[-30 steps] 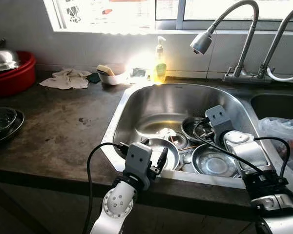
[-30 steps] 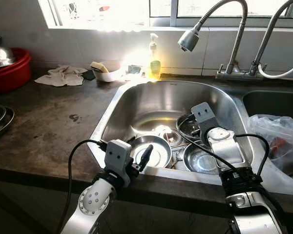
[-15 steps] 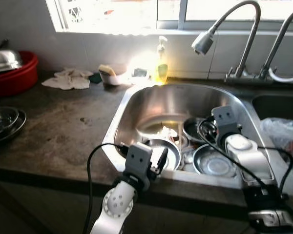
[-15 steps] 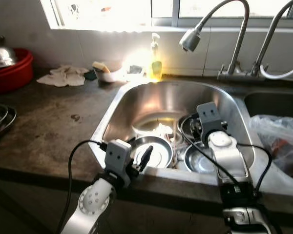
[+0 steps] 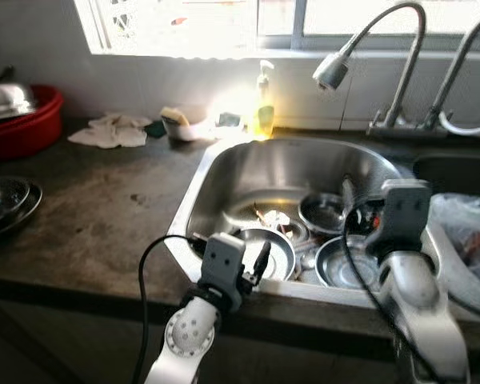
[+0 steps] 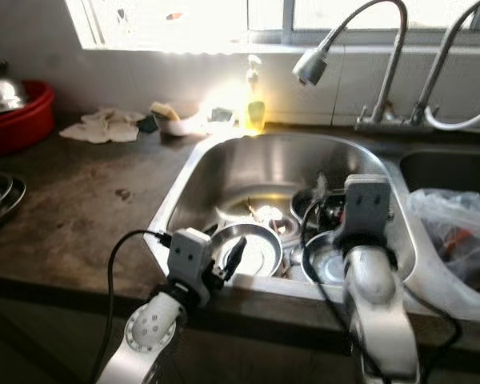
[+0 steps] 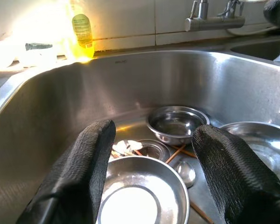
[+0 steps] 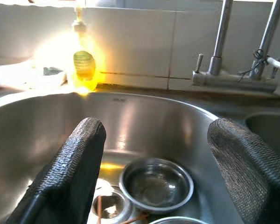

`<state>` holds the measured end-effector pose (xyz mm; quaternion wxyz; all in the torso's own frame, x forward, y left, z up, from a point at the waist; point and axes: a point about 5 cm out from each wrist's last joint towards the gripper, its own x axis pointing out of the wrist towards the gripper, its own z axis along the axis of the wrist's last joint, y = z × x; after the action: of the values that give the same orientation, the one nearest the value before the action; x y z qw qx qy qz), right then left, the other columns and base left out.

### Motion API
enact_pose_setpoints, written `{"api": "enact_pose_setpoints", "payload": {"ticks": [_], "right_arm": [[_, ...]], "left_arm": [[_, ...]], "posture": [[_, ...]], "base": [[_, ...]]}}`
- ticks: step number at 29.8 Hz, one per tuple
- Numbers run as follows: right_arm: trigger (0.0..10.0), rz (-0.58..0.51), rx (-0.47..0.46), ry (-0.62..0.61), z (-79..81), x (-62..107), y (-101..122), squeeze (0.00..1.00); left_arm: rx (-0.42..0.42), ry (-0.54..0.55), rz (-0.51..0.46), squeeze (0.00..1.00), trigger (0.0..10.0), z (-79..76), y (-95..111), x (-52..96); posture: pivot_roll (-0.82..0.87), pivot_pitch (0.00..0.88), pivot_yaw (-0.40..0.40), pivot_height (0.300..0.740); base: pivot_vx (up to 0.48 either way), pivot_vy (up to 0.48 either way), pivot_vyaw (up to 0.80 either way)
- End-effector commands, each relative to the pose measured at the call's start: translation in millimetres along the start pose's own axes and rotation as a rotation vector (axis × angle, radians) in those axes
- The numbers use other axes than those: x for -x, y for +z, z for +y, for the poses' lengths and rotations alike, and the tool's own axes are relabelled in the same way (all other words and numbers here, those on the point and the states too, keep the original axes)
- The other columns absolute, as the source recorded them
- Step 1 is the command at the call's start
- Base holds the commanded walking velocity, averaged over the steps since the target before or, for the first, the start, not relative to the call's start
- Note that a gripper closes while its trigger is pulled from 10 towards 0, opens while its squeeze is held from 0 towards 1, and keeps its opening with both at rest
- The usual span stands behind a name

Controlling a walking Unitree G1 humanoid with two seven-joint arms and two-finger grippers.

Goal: Kitchen organization

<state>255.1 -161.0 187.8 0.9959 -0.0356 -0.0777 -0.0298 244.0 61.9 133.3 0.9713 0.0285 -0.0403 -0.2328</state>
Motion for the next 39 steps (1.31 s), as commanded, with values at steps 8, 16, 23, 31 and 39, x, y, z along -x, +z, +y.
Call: {"api": "enact_pose_setpoints", "payload": {"ticks": [8,16,23,31,39], "right_arm": [[10.0,-0.056,-0.021,0.043,10.3,14.2,8.7,0.00],[10.0,-0.068,-0.013,0.039,10.1,10.9,10.6,0.00],[10.0,-0.071,-0.007,0.041,11.8,8.7,11.5,0.00],[10.0,-0.068,-0.011,0.044,11.9,8.1,11.4,0.00],[10.0,-0.077,-0.005,0.055,16.5,4.8,13.0,0.00]], "left_arm": [[-0.001,-0.008,0.012,0.00,10.0,3.4,0.2,4.1],[0.006,-0.014,0.015,0.00,10.0,1.1,-0.5,4.9],[0.004,-0.019,0.014,0.00,10.0,0.6,-0.7,4.5],[0.002,-0.021,0.014,0.00,10.0,0.8,-0.5,4.7],[0.002,-0.017,0.014,0.00,10.0,1.1,0.2,3.8]], "posture": [[0.11,0.000,0.007,0.740],[0.10,0.000,0.006,0.740],[0.11,0.000,0.007,0.740],[0.10,0.000,0.009,0.740],[0.11,0.000,0.007,0.740]], "base": [[0.000,0.000,0.00],[0.000,0.413,0.00],[0.000,0.437,0.00],[0.000,0.434,0.00],[0.000,0.432,0.26]]}}
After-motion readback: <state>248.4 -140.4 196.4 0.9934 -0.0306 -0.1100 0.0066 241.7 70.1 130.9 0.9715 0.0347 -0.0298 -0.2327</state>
